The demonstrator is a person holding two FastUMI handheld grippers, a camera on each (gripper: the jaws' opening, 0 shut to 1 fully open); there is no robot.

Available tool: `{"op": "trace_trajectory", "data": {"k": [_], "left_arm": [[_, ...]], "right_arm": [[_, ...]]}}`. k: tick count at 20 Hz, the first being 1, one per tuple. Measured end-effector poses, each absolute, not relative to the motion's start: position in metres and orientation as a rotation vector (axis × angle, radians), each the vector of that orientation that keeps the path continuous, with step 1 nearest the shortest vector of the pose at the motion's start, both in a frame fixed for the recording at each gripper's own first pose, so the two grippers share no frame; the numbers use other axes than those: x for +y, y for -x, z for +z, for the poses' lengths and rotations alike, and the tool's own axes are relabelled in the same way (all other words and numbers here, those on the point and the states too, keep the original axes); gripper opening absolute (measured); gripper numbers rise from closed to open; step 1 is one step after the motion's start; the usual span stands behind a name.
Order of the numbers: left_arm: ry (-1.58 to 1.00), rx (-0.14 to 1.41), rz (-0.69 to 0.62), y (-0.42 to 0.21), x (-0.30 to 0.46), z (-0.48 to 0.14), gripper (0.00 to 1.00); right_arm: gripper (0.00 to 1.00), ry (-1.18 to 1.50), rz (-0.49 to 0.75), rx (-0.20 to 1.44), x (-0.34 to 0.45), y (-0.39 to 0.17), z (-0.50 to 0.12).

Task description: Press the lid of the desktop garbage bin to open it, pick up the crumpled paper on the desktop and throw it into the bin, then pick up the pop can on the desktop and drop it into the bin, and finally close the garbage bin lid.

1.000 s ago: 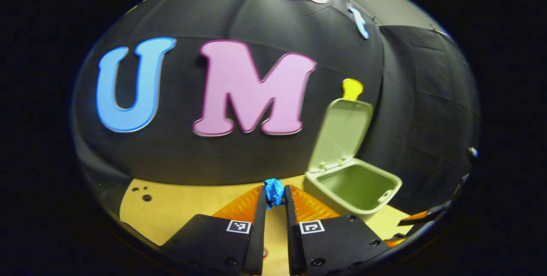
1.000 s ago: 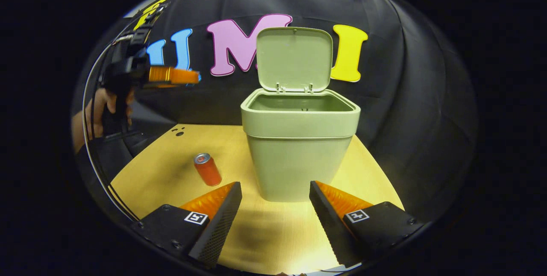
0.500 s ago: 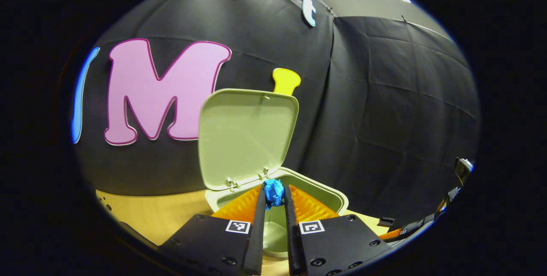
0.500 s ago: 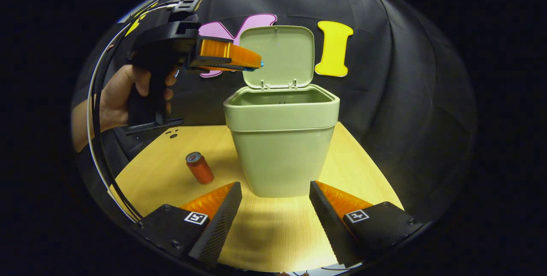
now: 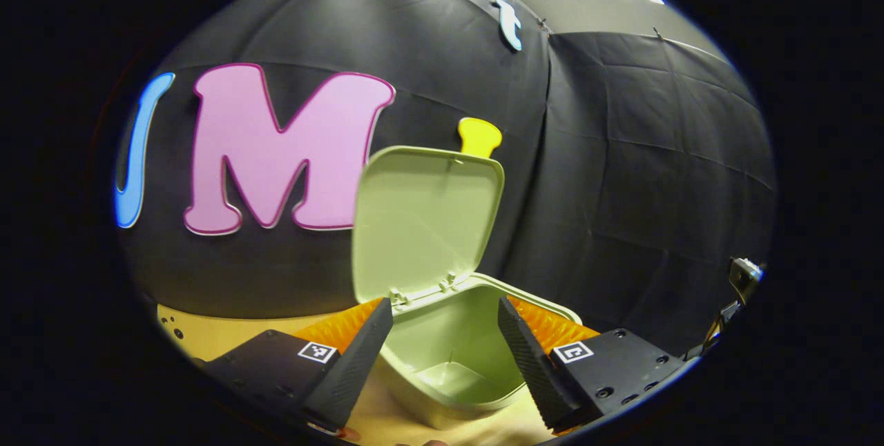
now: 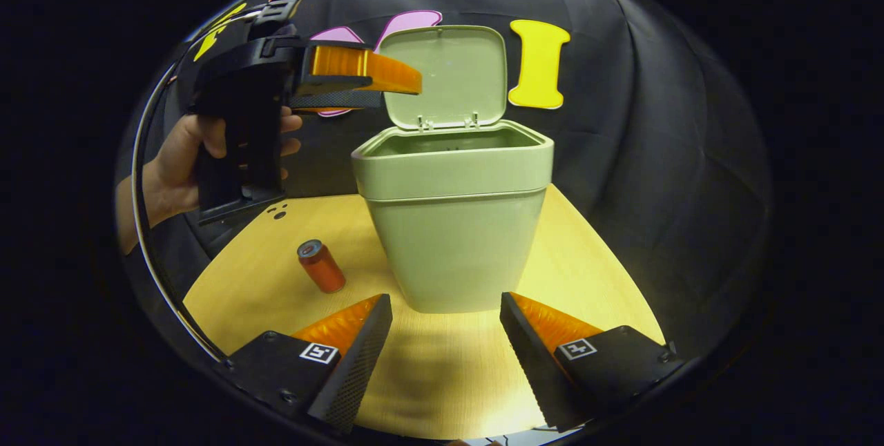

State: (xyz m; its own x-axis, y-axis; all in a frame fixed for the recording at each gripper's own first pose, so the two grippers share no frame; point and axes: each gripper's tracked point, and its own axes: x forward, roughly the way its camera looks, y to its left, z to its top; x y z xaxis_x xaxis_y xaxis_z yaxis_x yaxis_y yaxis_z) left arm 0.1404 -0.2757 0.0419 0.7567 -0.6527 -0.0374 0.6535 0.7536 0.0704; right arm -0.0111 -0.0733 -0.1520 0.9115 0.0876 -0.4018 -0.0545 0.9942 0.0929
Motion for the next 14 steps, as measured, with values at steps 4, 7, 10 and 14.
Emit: {"op": "trace_trajectory", "data": {"k": [4,7,10,14], "left_arm": [[-0.07,-0.008,-0.572,-0.134,-0.201,0.04,0.98],[-0.093,0.052,-0.485,-0.124,-0.147,0.015,0.98],[-0.064,0.103,-0.413,-0.106,-0.098,-0.003,0.97],[-0.036,0.157,-0.292,-0.081,-0.037,-0.033,0.97]], "right_arm": [[0.99,-0.042,0.14,0.436,-0.046,0.005,-0.159],[0.99,-0.005,0.199,0.452,-0.023,0.004,-0.166],[0.99,0.017,0.255,0.459,0.003,0.001,-0.172],[0.99,0.056,0.339,0.477,0.041,-0.005,-0.189]]}}
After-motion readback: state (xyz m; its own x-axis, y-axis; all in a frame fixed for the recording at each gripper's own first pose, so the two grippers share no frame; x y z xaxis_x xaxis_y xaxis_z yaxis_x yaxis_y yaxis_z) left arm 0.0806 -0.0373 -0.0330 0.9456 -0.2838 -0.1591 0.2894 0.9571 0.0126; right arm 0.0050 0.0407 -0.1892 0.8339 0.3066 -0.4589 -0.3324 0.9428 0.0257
